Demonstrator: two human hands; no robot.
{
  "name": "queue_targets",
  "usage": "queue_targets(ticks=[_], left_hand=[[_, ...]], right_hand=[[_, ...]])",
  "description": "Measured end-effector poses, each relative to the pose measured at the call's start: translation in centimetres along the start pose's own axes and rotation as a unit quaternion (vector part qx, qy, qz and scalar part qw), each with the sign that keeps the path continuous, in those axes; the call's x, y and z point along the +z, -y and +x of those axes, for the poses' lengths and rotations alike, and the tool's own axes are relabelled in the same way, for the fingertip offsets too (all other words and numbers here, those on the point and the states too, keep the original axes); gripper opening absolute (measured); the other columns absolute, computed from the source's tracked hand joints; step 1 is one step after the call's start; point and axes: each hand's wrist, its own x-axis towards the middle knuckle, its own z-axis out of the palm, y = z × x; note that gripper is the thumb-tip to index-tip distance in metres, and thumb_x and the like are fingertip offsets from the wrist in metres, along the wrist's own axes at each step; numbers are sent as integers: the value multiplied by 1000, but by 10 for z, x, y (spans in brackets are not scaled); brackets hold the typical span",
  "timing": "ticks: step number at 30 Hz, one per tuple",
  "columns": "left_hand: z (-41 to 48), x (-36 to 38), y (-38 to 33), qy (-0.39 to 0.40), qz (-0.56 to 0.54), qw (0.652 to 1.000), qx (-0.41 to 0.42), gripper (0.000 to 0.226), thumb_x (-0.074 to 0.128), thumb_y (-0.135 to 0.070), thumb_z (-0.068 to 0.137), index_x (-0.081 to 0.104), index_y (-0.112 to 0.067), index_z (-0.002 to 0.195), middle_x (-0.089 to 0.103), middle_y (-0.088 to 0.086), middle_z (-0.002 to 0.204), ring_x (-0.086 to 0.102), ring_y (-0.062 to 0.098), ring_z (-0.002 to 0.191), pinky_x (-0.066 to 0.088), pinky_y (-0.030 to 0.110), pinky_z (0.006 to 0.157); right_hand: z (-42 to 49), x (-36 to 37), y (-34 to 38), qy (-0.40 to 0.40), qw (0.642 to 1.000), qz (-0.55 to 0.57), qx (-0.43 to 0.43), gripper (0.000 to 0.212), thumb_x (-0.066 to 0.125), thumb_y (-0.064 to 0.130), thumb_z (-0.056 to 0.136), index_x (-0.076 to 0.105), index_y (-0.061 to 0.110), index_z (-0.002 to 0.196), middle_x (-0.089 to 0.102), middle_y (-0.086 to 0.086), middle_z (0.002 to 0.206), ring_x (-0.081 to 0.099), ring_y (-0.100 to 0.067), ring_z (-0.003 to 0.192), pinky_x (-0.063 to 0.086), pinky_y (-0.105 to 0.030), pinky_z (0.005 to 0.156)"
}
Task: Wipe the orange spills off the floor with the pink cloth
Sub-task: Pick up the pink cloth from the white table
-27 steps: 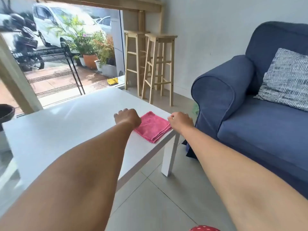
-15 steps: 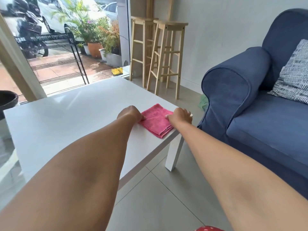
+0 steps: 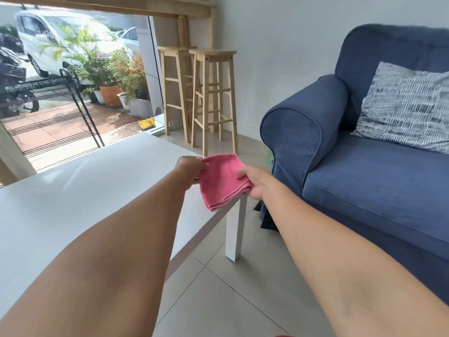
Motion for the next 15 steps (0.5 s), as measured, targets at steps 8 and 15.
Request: queue_targets(ticks=[8, 15], left_hand=[[-21, 119, -26, 200, -35, 979, 7, 14, 56, -8, 97, 64, -11, 108, 65, 7, 102, 61, 21, 93, 51, 32, 73], [-43, 258, 1, 313, 10, 950, -2, 18, 56, -12, 98, 67, -18, 111, 67, 3, 105, 61, 19, 95, 53, 32, 77]], right_hand=[[-45, -129, -2, -38, 989, 135, 35, 42, 82, 33, 76, 66, 5, 103, 72, -16, 93, 68, -35, 87, 54, -60, 85], [-75, -256, -48, -94, 982, 160, 39, 52, 89, 27, 67, 69, 9, 112, 75, -16, 104, 69, -34, 99, 55, -55, 89]])
